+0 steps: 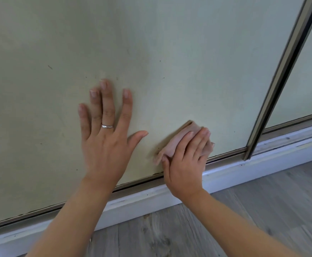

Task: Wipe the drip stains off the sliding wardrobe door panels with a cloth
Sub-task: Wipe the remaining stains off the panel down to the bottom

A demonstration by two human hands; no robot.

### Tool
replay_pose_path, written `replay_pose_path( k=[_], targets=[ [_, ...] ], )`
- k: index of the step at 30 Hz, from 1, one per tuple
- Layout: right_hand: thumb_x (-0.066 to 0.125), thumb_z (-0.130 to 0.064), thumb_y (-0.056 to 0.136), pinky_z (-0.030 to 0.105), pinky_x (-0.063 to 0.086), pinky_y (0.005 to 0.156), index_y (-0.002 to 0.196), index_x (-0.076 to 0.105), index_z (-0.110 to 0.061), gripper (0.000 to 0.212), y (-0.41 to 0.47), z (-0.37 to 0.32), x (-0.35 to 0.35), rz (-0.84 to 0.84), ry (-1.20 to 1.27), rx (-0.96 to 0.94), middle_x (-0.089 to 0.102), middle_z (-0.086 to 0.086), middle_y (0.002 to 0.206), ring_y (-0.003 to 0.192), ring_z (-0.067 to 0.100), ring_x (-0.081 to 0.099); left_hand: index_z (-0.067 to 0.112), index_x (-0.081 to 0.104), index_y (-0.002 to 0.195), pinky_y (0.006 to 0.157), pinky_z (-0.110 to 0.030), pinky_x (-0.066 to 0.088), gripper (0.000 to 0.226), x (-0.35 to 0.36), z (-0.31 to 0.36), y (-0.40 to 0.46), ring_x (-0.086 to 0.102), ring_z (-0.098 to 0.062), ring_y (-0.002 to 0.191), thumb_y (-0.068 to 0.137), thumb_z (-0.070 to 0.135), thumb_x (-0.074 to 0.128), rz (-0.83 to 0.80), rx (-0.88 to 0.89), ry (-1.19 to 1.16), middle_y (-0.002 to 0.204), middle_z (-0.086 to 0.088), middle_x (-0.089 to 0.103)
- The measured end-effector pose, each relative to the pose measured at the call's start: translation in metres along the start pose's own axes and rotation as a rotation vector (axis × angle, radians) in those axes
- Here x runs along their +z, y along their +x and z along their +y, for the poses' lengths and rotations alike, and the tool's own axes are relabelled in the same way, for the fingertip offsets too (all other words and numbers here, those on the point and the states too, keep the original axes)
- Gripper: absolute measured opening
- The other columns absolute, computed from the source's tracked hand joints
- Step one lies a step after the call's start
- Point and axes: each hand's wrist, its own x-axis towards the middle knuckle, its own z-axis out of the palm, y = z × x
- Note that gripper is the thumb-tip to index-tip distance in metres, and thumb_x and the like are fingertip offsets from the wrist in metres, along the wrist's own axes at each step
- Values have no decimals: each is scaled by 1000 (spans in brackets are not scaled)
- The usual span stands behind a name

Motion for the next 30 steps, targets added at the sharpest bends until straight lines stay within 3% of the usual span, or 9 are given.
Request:
replay_pose_path(
  k=[3,6,9,13,17,21,24,27,30],
  targets=[
    [30,-42,97,69,21,104,142,15,15,74,17,-11,-9,16,27,-32,12,44,142,134,57,13,20,9,149,115,-40,-2,70,-7,-4,0,-6,-30,142,94,58,31,11,6,-14,151,-21,1],
    [19,-43,102,76,29,96,146,6,6,67,56,-29,-21,108,84,-144,10,41,143,139,55,6,23,-2,150,116,-41,-2,71,-22,-22,14,-13,-24,144,96,56,31,67,36,24,155,-12,-18],
    [12,-46,103,77,17,101,151,-1,-1,67,98,-52,-34,190,89,-286,13,35,145,146,42,-10,21,2,150,115,-40,-3,71,-47,-46,44,-3,-37,139,96,54,35,101,-34,44,149,-27,1],
    [18,-47,102,74,11,103,149,21,-2,65,175,-100,-71,313,40,-454,22,26,152,143,40,15,10,14,147,115,-35,-6,75,-86,-85,94,5,-43,135,92,50,46,144,-150,60,144,-40,16],
    [19,-47,101,66,7,110,145,29,-10,58,210,-130,-84,421,46,-477,25,18,153,143,34,18,10,11,148,113,-30,-10,84,-100,-111,121,0,-40,137,88,58,44,124,-248,10,148,-35,9],
    [32,-44,98,61,-1,115,148,27,-15,57,149,-108,-59,297,-27,-559,12,14,159,150,23,-3,12,13,148,112,-39,0,83,-97,-109,120,-2,-35,138,86,60,42,131,-248,-40,150,-31,10],
    [28,-44,100,62,-1,115,147,30,-17,54,163,-104,-69,305,-54,-635,14,12,158,149,22,5,14,13,147,112,-40,0,80,-96,-110,121,0,-35,138,88,63,34,150,-240,-58,150,-30,13],
    [23,-46,101,64,2,112,148,28,-16,56,214,-131,-92,414,30,-568,23,14,152,145,25,14,15,14,146,112,-41,0,78,-93,-111,120,3,-35,138,90,67,24,170,-247,-63,149,-30,16],
    [21,-47,99,63,6,112,151,23,-19,59,223,-146,-90,466,42,-477,22,12,153,149,20,2,14,17,146,112,-43,2,79,-93,-110,120,7,-35,138,90,69,20,184,-246,-64,149,-30,19]
  ],
)
